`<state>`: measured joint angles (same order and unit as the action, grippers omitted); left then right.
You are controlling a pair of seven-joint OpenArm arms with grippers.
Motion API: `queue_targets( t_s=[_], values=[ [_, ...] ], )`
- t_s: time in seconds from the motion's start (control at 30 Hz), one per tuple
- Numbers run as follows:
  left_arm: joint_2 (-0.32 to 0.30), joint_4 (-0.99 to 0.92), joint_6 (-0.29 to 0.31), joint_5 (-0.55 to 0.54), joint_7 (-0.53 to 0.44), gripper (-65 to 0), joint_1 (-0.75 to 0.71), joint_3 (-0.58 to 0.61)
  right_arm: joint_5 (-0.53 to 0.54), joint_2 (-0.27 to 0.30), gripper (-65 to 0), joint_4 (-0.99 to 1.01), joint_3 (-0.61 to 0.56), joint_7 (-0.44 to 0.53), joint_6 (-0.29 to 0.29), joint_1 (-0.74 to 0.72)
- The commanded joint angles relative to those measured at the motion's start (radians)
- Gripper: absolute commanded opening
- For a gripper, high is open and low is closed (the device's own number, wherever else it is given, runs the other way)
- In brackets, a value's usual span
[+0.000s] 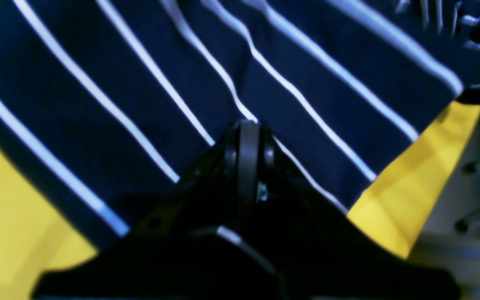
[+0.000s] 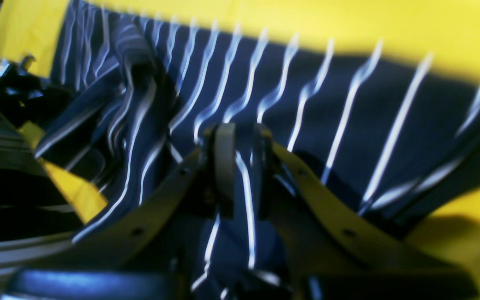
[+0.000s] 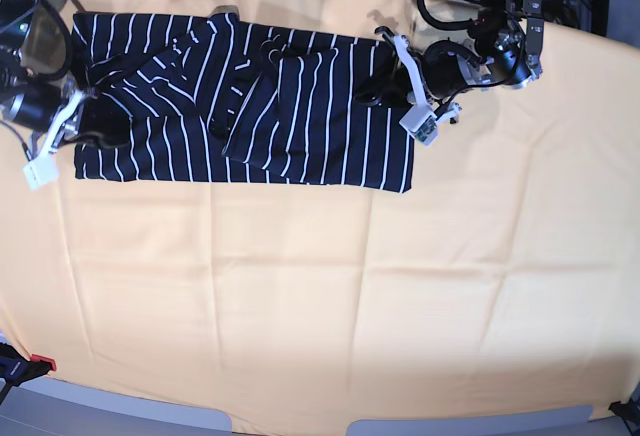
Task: Fold the T-shirt properly
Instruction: 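Press the folded end flat with the left gripper, then lift the strip end with the right gripper and fold it toward the left gripper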
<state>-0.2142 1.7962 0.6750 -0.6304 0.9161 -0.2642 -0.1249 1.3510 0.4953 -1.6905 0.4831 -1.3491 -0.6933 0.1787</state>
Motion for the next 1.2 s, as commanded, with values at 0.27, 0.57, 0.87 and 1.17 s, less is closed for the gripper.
queue_targets(
  t_s=[0.27, 0.57, 0.87, 1.17],
  values=[
    [-0.124, -0.04, -0.051, 0.028, -0.001, -65.0, 0.019, -0.003, -0.274, 0.105, -25.9, -0.067, 0.159, 0.047, 0.006, -0.015],
    [-0.174, -0.04, -0.051, 0.028, -0.003, -65.0, 0.026, -0.003, -0.297, 0.099, -25.9, 0.053, 0.237, 0.169, -0.005, 0.171],
    [-0.174, -0.04, -0.051, -0.018, -0.003, -65.0, 0.026, -0.003, -0.072, 0.05, -25.9, 0.231, 0.237, 0.074, -0.005, 0.173],
    [-0.173, -0.04, -0.05, -0.018, -0.003, -65.0, 0.026, -0.003, -0.02, -0.064, -25.9, 0.236, 0.138, 0.043, -0.005, 0.172]
  ],
)
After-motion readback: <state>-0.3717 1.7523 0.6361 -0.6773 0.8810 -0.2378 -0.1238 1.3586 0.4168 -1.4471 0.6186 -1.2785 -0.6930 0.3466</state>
